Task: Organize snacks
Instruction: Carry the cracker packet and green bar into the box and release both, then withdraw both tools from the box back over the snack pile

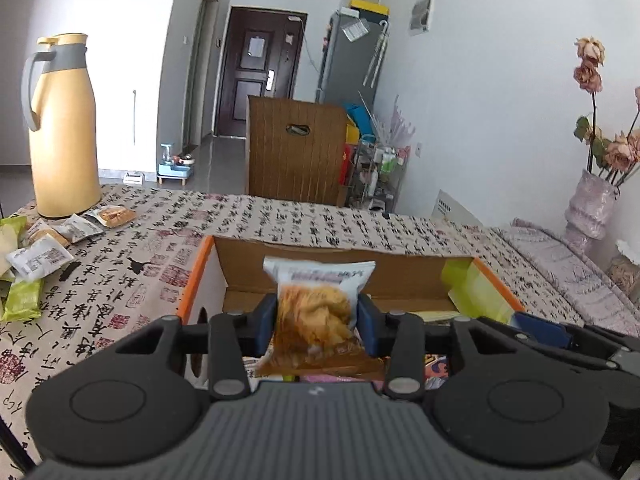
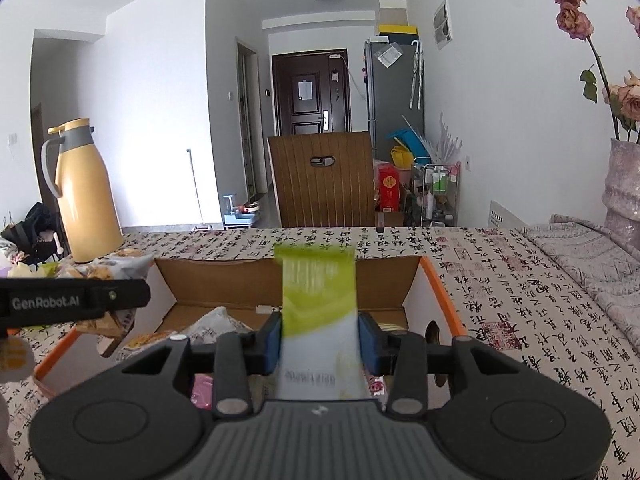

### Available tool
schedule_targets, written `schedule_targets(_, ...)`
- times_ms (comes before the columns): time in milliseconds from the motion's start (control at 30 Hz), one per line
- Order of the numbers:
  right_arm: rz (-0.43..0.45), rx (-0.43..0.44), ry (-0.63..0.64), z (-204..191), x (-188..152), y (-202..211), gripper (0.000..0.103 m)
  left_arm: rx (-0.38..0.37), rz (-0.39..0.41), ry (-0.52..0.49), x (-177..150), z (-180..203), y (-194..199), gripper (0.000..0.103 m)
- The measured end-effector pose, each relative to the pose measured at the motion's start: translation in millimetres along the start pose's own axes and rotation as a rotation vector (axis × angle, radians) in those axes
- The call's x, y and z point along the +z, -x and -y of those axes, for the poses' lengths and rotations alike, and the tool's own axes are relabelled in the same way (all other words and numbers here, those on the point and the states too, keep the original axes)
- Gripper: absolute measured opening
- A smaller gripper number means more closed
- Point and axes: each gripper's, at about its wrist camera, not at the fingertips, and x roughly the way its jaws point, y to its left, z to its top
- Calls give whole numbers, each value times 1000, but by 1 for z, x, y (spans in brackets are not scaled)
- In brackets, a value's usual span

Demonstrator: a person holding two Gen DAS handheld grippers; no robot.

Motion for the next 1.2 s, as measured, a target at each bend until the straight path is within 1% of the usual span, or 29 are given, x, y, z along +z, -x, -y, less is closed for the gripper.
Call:
schedule_targets(33,3,6,-6,2,0,2,55,1,9,7,1,-1,2,67)
schedule_targets(67,10,10,-10,3,0,5,63,9,23,17,1,-2,6,79)
schedule_targets(100,18,13,-15,3,0,7,82,25,42,24,2,-2,9,99)
schedule_targets(133,29,11,-21,4,1,10,98,41,67,24,2,-1,14,103)
schedule_targets(167,39,8,-24,4,1,13,102,43,79,22,2,-1,17,103)
schedule_targets(233,47,8,-30,5,2,15,103,37,81,27,4,-1,19,103)
schedule_targets(400,41,8,-47,8,2,16,103,53,64,50,5,-4,16,103)
schedule_targets(700,52,0,-31,5,4,21,103,53,72,40,6,0,23,103)
schedule_targets(800,57,-7,-22,4,4,24,103,48,59,40,9,3,25,103)
schedule_targets(1033,87,-7,-4,2,13,46,103,44,83,33,15,9,47,103)
schedule_targets(1200,82,-15,0,5,10,63,103,50,88,29,12,12,66,103)
